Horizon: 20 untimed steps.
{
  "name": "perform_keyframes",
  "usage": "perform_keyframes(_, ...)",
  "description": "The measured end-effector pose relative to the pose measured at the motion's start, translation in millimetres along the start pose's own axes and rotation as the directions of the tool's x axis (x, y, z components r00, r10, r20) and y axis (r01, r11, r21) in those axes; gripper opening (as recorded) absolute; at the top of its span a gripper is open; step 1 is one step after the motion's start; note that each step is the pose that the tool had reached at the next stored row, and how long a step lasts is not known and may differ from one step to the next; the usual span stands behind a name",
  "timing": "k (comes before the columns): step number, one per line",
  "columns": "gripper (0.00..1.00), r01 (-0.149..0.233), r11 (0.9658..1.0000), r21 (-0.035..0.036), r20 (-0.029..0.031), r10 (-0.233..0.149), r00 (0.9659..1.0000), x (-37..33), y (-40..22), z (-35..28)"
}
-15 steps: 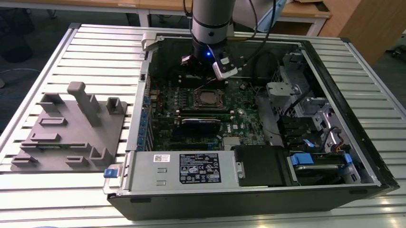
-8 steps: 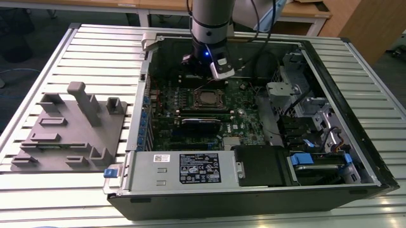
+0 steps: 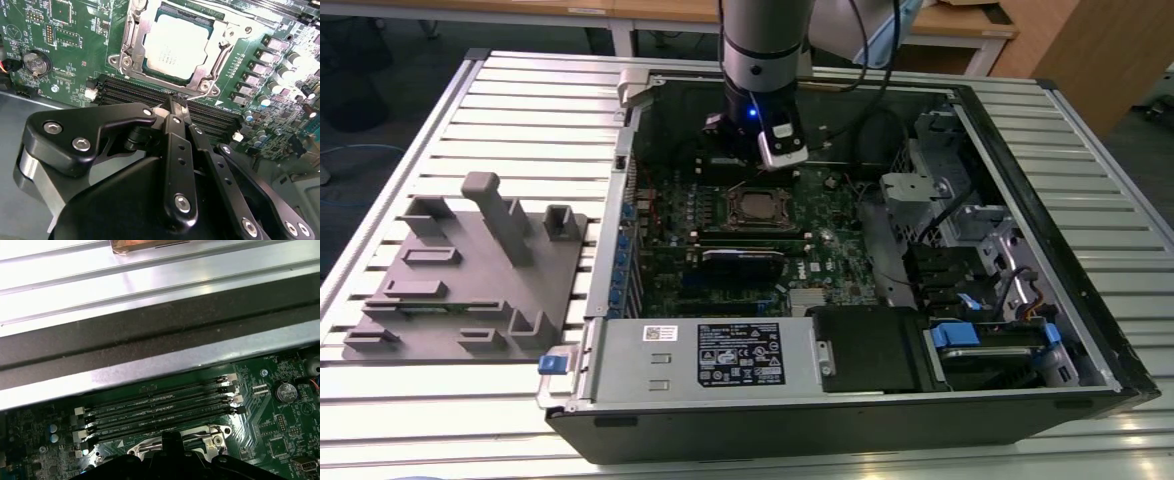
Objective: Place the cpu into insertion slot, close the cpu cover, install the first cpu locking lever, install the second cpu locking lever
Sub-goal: 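Install the first cpu locking lever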
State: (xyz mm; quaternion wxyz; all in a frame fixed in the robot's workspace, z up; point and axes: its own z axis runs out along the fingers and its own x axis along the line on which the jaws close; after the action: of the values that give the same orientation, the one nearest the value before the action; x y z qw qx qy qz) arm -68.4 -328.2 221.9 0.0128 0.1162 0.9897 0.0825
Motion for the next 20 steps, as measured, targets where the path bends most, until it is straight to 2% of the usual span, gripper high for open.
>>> perform_keyframes(11, 0.11, -0.002, 1.0, 0.0, 0.0003, 0.002, 1.0, 0.0, 0.7, -3.2)
perform_keyframes(20, 0.11, -0.002, 1.0, -0.0016, -0.0001, 0.002, 1.0, 0.6, 3.1, -2.9)
